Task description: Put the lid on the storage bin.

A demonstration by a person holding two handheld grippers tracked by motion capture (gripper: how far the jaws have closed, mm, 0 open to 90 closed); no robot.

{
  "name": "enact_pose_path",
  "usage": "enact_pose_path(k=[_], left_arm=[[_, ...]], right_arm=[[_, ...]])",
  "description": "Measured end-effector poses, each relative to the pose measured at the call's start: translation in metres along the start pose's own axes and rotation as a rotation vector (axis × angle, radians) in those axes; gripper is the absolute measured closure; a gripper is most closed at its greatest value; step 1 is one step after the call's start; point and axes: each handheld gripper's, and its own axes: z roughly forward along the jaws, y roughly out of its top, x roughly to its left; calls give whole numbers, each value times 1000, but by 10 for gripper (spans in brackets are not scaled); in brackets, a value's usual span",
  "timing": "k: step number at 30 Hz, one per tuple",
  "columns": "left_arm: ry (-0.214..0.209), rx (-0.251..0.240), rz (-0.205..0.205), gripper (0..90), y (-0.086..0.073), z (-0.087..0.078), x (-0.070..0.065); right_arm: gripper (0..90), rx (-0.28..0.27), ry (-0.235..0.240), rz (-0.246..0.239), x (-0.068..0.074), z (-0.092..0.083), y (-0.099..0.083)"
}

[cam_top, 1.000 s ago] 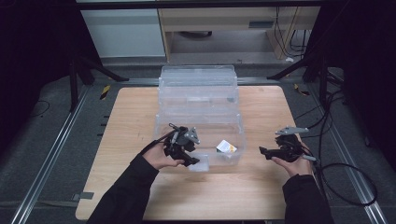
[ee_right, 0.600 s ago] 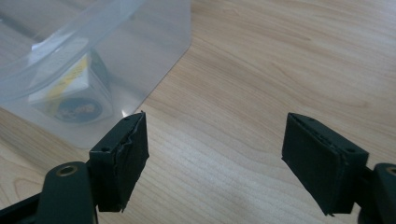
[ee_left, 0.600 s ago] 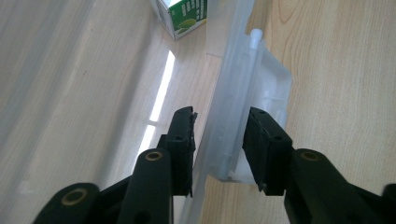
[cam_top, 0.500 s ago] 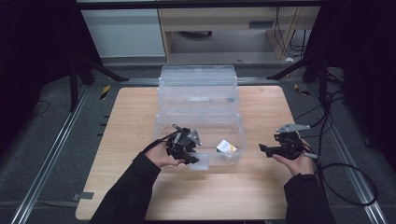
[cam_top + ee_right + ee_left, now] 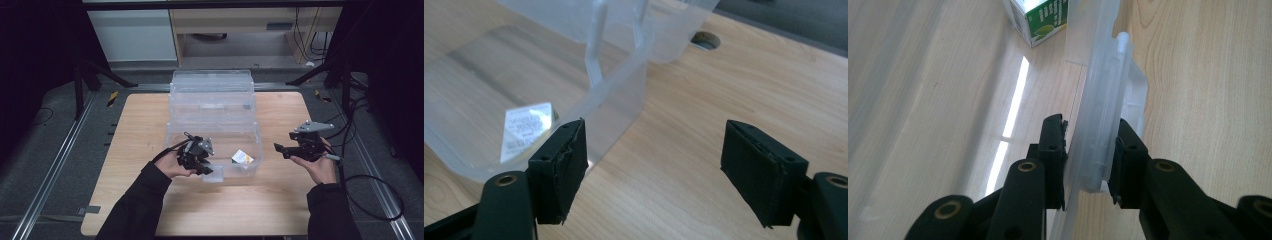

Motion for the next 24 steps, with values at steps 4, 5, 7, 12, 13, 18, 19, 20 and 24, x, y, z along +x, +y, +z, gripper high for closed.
enact_pose_path(k=[4,5,7,12,13,18,19,20,24], left_arm=[[-7,7,8,715,1,0,-1],[-11,8,11,716,1,0,-2],[-20,6,19,720,1,0,-4],[-30,16,36,728,2,0,-8],[-31,15,35,729,2,0,-8],[-37,15,36,730,2,0,-9],[-40,23,37,730,2,-1,-9],[-42,24,36,730,1,-1,-9],[-47,32,33,727,-1,-2,-9]], right_arm=[[274,-25,14,-10,3,-1,13],[275,-27,19,-18,4,-1,16],[277,-35,26,-28,6,0,22],[284,-45,46,-44,11,2,34],[286,-49,49,-52,11,3,36],[297,-55,76,-80,16,5,48],[298,-57,85,-83,16,6,51],[301,-62,92,-91,17,7,54],[305,-73,118,-121,23,12,67]])
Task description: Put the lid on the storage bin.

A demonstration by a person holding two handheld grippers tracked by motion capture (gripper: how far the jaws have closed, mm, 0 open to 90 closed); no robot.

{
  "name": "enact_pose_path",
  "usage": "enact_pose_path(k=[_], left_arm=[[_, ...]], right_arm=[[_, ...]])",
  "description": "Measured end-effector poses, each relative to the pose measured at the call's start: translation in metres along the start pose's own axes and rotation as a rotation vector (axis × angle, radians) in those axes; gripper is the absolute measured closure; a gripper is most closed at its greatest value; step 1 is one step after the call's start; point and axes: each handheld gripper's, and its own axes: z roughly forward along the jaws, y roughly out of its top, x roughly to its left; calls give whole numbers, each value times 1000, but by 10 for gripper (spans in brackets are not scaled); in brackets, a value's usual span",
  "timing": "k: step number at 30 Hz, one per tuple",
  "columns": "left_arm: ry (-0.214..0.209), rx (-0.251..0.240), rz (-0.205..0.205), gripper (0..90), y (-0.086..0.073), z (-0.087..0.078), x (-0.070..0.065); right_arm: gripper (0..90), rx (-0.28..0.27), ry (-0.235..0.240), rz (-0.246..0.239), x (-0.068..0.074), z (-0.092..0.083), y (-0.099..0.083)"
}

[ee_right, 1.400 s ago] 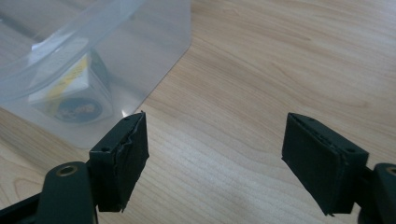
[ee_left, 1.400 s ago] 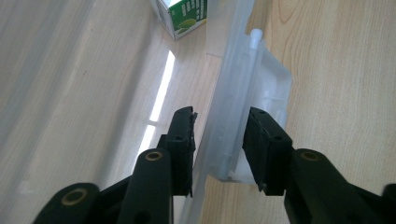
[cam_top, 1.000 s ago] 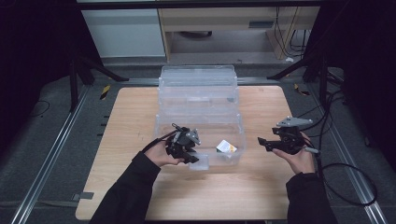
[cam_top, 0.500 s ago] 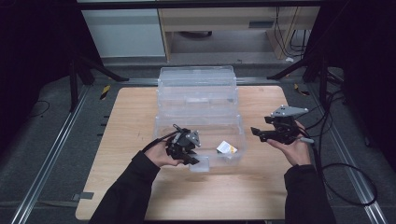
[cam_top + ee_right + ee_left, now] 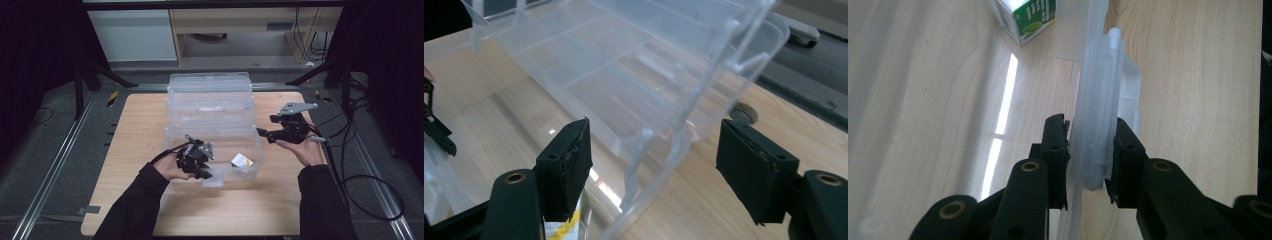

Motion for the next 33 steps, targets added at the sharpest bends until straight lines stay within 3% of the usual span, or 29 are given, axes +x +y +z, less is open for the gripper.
enact_pose_path(k=[11,20,33], left_arm=[[-7,9,-1,721,-5,-3,1],[-17,6,4,720,-6,-2,2],[-22,18,13,720,-5,-2,3]], right_arm=[[385,-6,76,-102,8,23,43],[462,53,126,-137,4,46,67],[494,67,190,-205,1,70,95]])
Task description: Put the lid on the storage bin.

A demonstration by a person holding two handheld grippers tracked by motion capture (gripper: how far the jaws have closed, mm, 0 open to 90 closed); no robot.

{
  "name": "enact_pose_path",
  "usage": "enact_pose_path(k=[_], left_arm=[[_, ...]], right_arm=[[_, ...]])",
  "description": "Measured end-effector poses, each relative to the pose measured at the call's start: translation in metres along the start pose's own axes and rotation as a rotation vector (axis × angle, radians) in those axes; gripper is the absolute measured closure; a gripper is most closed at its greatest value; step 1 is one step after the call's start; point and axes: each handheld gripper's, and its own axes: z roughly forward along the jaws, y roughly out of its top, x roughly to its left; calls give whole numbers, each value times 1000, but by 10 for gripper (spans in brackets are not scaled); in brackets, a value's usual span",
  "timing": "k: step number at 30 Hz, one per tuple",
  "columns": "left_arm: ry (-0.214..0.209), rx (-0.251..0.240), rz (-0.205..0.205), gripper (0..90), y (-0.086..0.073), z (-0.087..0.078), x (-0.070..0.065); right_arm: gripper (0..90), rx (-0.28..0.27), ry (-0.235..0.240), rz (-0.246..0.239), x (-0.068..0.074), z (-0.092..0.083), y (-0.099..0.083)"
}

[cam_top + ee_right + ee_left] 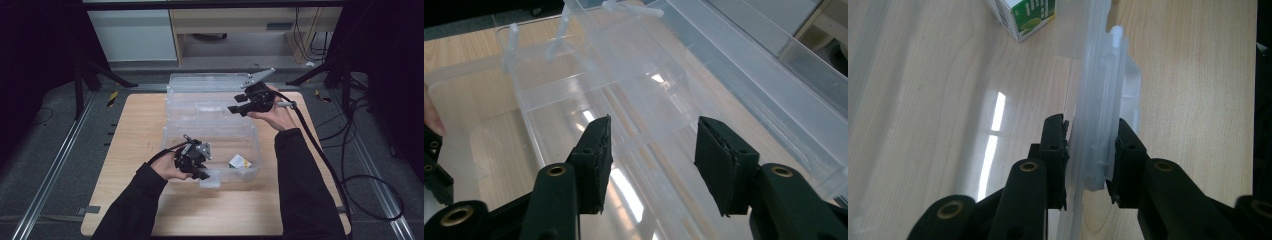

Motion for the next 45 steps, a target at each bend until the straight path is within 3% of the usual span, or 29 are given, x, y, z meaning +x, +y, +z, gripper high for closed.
enact_pose_path(k=[13,17,31,39,45], left_arm=[[-4,3,2,718,0,0,0],[-5,4,1,718,0,1,1],[-14,4,-9,712,0,2,2],[-13,5,-6,712,0,2,2],[-5,8,-3,713,1,3,1]], right_arm=[[565,51,31,-33,-10,22,28],[572,66,62,-45,-9,31,33],[672,181,130,-88,-8,62,42],[778,208,170,-94,-6,68,48],[805,225,168,-101,-3,67,51]])
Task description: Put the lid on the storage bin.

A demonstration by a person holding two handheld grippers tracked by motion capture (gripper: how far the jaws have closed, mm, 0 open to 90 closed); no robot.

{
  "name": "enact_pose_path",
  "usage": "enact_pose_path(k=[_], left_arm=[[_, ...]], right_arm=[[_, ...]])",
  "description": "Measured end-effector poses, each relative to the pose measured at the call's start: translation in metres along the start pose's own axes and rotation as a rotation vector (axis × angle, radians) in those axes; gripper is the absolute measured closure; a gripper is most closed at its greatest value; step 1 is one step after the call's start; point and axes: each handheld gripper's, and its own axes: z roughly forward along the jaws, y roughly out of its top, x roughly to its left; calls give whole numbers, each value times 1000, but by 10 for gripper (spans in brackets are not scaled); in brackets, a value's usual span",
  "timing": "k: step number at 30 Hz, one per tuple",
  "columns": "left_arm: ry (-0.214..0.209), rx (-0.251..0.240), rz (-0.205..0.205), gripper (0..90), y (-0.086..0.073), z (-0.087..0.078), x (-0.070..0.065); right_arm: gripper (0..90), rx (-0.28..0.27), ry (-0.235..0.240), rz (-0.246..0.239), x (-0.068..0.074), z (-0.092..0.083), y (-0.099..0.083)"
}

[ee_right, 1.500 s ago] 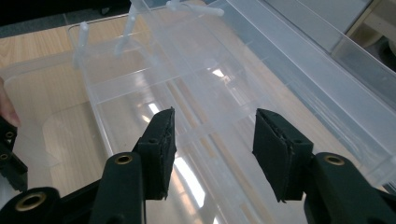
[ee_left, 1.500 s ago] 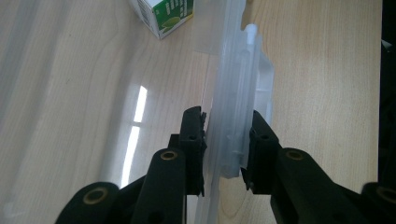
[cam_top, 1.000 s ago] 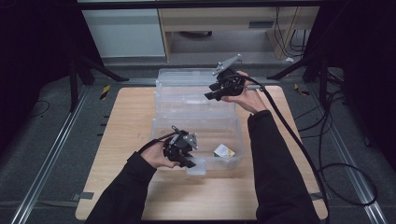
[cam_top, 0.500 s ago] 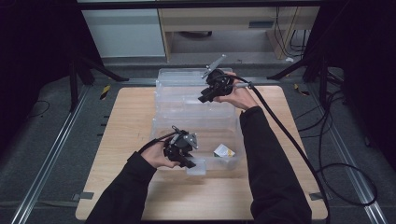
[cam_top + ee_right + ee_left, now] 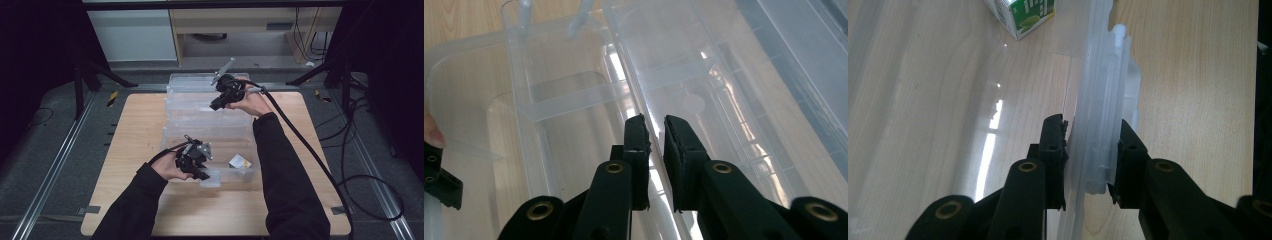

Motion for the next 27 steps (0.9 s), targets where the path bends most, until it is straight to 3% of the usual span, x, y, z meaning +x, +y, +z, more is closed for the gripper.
enact_pose_path(k=[7,11,16,27], left_arm=[[3,1,0,714,0,0,0],[1,-3,-5,714,0,1,-1],[0,-3,-5,713,1,1,-1],[-1,2,0,713,1,1,-1]], right_arm=[[829,11,-5,-6,6,-5,1],[841,-2,26,-8,10,-8,2],[849,13,32,-28,20,-13,4],[856,-13,30,-48,38,-21,-1]])
